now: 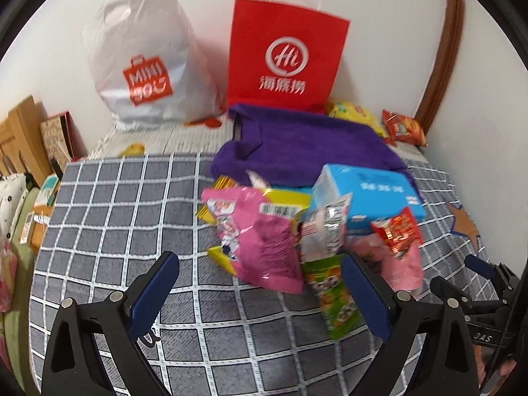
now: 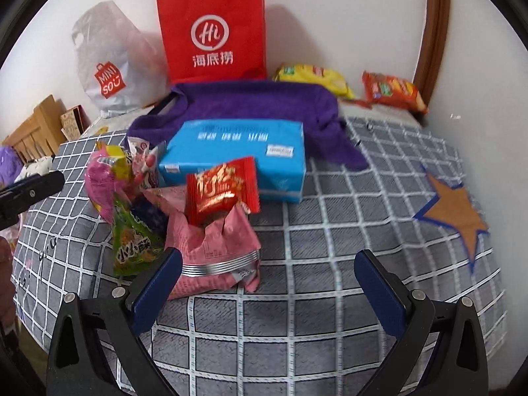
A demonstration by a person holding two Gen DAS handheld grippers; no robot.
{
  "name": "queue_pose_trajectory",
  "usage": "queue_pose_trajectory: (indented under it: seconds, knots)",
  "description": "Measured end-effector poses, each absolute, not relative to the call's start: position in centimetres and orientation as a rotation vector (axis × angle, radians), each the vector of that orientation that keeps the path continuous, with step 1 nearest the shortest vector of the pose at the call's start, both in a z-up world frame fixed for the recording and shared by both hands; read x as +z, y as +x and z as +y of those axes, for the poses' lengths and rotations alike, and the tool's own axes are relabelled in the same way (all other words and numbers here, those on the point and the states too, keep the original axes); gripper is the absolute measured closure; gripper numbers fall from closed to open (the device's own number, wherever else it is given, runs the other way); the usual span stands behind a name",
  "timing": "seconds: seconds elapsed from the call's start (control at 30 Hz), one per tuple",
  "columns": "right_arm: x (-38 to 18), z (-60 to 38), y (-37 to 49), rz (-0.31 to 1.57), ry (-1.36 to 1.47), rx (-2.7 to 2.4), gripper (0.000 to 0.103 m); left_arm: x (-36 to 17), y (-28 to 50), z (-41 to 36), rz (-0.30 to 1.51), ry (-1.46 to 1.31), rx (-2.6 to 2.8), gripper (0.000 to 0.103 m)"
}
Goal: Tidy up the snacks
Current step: 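Grasp the pink-and-yellow bag with left gripper while right gripper grasps pink candy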
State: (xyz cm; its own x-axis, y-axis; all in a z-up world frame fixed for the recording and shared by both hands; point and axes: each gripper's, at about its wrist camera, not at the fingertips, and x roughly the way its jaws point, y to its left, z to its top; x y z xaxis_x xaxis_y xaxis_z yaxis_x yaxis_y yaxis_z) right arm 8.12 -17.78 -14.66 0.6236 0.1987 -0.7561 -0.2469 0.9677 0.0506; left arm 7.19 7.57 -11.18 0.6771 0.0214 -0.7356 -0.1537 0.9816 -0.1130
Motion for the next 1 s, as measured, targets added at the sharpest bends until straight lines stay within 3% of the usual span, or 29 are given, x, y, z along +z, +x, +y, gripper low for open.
queue_pose_trajectory:
  seconds: [0.33, 0.53, 0.7, 1.0]
  knots:
    - [-18.1, -15.4, 10.2, 0.914, 0.009, 0.363, 0.001, -13.9, 8.6, 9.2, 0.884, -0.175, 0.120, 0.005]
    - [-19.8, -14.7, 10.6, 0.940, -0.043, 0.378, 0.010, -14.9, 10.4, 9.2, 0.917, -0.204, 0.107, 0.005]
    - [-19.7, -14.8, 10.5, 0.924, -0.074, 0.377, 0.025, -15.9, 12.0, 8.7, 0.943, -0.211, 0.085, 0.005]
    - [-18.4, -16.4, 8.7, 0.873, -0.141, 0.332, 0.029, -17.0, 13.7, 8.7, 0.946, -0.233, 0.057, 0.008]
